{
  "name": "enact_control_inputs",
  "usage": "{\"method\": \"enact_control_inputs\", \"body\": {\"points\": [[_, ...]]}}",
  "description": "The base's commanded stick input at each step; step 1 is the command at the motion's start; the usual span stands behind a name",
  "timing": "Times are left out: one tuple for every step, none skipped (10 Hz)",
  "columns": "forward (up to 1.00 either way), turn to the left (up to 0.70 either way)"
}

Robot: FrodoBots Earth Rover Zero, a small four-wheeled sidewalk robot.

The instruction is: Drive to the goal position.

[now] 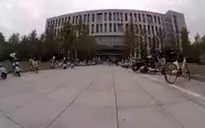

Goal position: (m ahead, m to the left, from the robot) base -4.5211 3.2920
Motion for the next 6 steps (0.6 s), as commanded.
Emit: {"method": "enact_control_inputs", "body": {"points": [[0.70,0.00],[0.70,0.00],[0.70,0.00],[0.70,0.00],[0.70,0.00],[0.70,0.00]]}}
